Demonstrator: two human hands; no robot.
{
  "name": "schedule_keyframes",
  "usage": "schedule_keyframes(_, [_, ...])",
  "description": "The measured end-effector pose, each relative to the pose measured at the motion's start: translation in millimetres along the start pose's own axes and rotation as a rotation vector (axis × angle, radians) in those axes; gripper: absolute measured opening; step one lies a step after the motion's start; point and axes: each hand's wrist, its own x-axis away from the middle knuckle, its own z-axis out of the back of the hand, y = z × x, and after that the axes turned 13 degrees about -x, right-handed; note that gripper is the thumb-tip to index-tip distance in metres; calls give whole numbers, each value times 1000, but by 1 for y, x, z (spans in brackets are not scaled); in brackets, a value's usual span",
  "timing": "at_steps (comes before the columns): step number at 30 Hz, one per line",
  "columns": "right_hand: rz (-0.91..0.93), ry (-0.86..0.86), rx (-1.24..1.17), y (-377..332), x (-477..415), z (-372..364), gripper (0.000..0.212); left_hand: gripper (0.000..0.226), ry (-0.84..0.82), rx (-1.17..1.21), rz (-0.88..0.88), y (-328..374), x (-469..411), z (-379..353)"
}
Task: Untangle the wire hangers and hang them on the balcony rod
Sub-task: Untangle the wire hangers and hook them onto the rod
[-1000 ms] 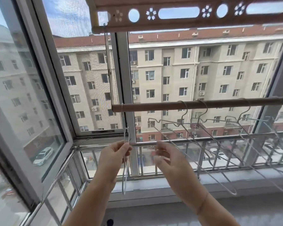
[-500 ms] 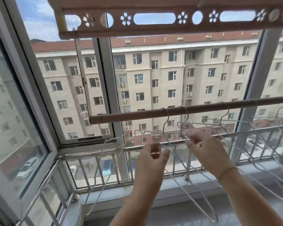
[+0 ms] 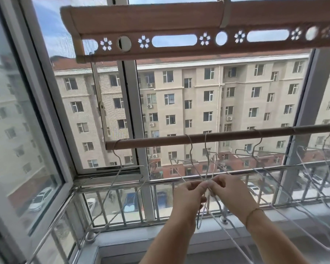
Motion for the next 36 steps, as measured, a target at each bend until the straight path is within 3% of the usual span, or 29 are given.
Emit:
schedule_keyframes(6, [-62,-50,-225,1,-19,-19,30,16,29,31,54,4,-20,0])
schedule_keyframes(15, [-335,-43,-685,10,-38,-35,17,10,45,0,42,3,-38,7])
schedule_keyframes(21, [-199,1,-511,13,-42,-38,14,11,54,9,21,-2,-39,13])
schedule_keyframes(29, [-192,2,-548,17,-38,-35,22,13,96,-30,-20,-2,-21,33])
schedule_keyframes(36, [-64,67,-387,28,-29,-26,25,12,201,-20,-28,-8,-9,72])
